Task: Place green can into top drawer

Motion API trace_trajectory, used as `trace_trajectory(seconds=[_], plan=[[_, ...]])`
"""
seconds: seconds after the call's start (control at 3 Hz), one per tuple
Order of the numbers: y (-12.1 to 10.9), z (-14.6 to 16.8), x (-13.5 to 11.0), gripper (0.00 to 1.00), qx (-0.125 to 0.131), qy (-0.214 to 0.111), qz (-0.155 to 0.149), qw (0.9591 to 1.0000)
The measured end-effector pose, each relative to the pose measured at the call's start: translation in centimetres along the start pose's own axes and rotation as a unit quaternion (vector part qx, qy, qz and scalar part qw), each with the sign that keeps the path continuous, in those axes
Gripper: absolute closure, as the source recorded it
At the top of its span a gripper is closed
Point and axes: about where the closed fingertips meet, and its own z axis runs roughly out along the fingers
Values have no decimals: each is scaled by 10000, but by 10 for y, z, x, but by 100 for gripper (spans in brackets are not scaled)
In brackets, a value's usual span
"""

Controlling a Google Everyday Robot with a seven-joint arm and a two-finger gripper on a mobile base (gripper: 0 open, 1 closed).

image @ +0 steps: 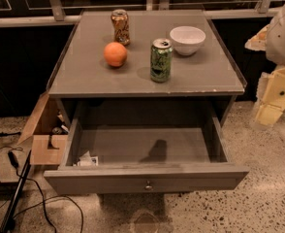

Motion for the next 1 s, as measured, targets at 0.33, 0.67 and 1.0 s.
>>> trace_trajectory(seconds=[0.33,0.67,1.0], plan=[[0,0,0,2,0,0,0,10000],[0,0,0,6,0,0,0,10000],[-6,5,-3,24,111,-97,48,9999]])
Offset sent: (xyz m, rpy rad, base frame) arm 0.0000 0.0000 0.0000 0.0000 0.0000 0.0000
